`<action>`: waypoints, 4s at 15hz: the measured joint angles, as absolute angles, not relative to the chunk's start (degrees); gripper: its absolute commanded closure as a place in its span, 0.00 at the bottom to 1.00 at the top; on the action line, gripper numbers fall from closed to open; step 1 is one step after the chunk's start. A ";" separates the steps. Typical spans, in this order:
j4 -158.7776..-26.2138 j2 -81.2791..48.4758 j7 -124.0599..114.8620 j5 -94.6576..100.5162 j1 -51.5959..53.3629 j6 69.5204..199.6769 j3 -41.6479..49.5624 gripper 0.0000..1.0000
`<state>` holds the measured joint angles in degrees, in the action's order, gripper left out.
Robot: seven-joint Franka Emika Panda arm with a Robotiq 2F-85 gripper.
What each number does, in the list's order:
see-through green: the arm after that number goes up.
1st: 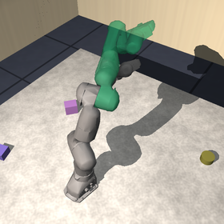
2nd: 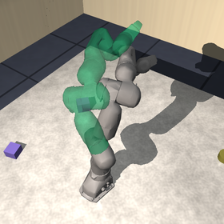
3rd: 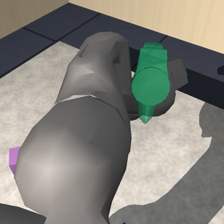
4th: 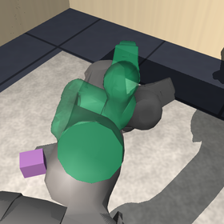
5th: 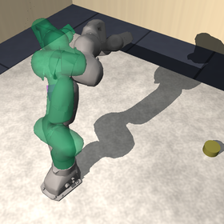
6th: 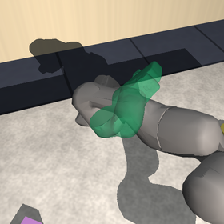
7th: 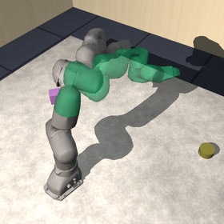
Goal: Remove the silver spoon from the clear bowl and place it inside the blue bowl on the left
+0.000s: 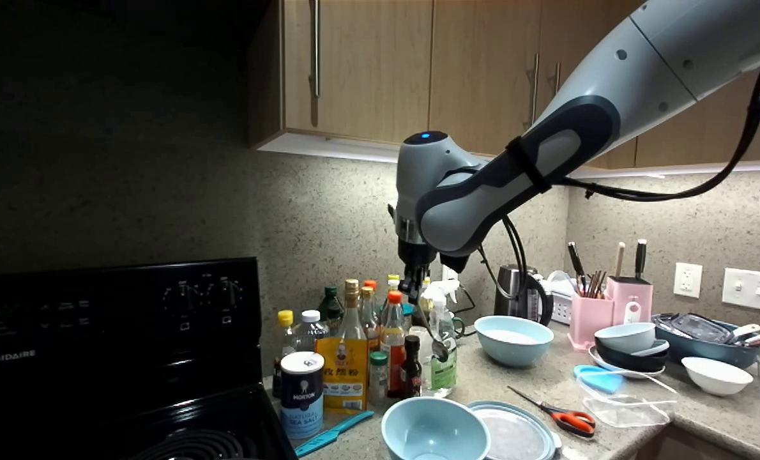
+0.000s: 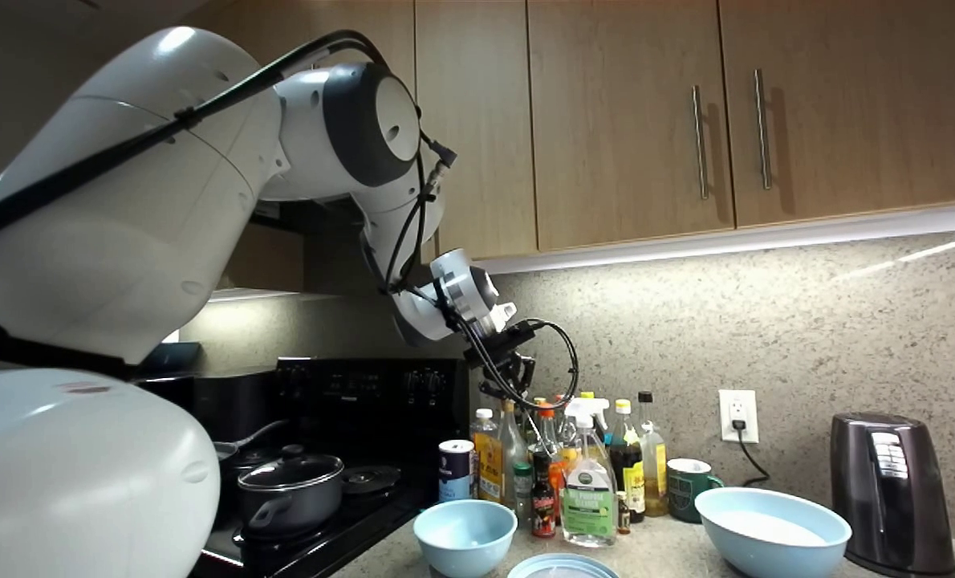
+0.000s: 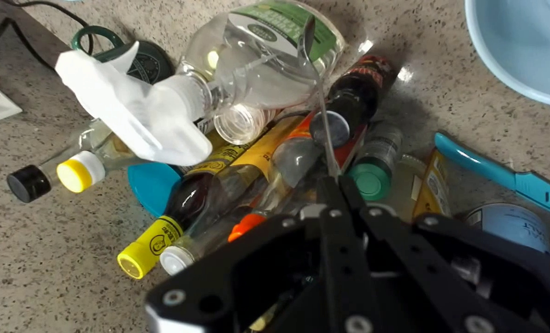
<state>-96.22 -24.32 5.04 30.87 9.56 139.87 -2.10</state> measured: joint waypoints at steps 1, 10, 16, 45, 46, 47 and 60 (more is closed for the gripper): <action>-96.18 -24.32 5.04 30.87 9.56 139.87 -1.98 0.99; -97.33 -24.29 6.15 31.01 13.28 139.75 -3.30 0.99; -98.42 -24.30 3.88 32.29 15.33 138.90 -2.13 0.99; -107.49 -15.60 -18.67 62.98 23.13 124.07 -8.65 0.98; -107.86 -15.16 -19.06 62.98 23.31 123.55 -8.92 0.98; -108.13 -14.93 -19.18 62.98 23.35 123.50 -8.94 0.99; -110.26 -22.18 -19.19 57.35 19.96 138.95 -11.24 0.99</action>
